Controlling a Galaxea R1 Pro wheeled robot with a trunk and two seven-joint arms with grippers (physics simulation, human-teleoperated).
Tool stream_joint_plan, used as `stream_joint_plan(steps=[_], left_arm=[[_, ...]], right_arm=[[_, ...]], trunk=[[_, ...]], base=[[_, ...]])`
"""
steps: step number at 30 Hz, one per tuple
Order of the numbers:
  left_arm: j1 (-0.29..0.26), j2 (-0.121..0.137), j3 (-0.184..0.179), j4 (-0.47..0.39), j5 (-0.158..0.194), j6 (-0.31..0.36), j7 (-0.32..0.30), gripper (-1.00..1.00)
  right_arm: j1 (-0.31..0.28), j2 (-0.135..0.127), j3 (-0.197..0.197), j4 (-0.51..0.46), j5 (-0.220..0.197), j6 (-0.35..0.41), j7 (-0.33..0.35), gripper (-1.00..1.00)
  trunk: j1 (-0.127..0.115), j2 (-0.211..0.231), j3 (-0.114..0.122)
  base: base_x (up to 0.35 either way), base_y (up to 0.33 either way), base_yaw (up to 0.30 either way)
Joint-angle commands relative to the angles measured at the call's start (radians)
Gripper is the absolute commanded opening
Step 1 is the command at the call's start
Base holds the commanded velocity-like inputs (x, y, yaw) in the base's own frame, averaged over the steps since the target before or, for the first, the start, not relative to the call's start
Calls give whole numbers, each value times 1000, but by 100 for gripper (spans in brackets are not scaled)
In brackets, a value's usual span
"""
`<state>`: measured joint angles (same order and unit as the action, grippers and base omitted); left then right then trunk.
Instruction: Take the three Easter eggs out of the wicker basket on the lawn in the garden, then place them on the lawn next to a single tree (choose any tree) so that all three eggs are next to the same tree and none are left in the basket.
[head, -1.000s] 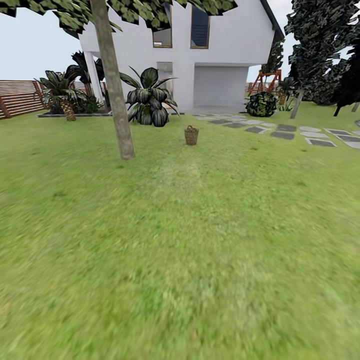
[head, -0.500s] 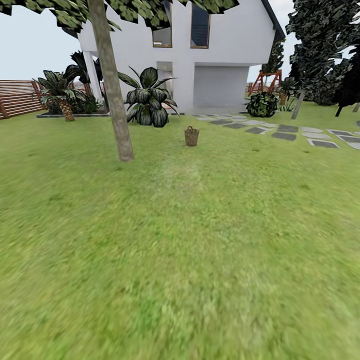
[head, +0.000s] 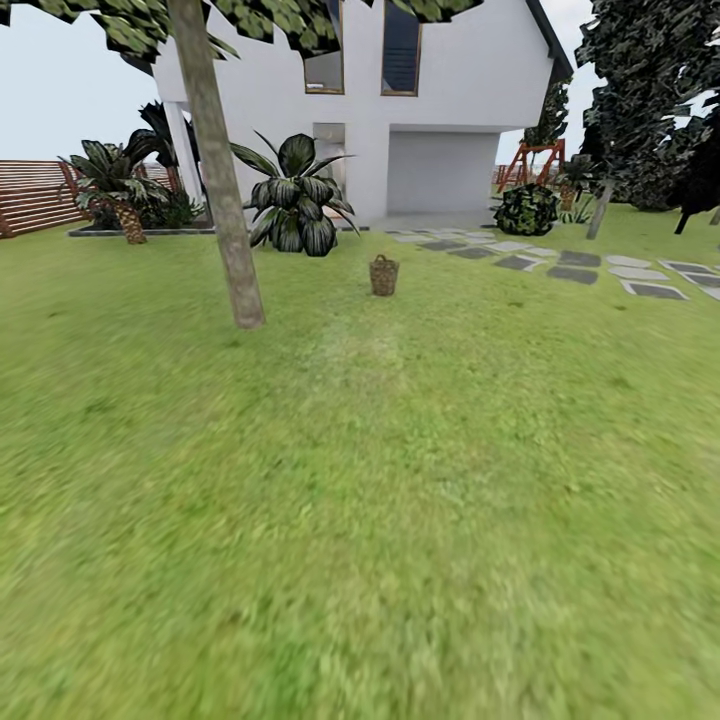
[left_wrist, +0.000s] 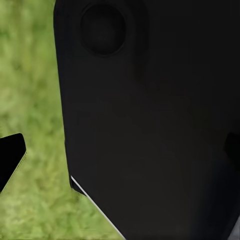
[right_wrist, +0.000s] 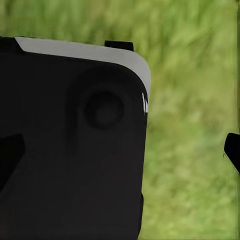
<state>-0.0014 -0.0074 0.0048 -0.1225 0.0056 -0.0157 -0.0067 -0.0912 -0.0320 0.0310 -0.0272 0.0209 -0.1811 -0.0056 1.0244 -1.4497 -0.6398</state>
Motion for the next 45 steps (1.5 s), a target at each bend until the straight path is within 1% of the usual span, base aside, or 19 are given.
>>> stream_joint_plan(steps=[1, 45], left_arm=[[0, 0, 1, 0, 1, -1, -1, 100], [0, 1, 0, 0, 1, -3, 0, 100]], right_arm=[[0, 0, 3, 1, 2, -3, -1, 100], [0, 0, 1, 3, 1, -3, -1, 100]], trunk=[[1, 0, -1], [1, 0, -1]], base=[[338, 0, 0], [338, 0, 0]])
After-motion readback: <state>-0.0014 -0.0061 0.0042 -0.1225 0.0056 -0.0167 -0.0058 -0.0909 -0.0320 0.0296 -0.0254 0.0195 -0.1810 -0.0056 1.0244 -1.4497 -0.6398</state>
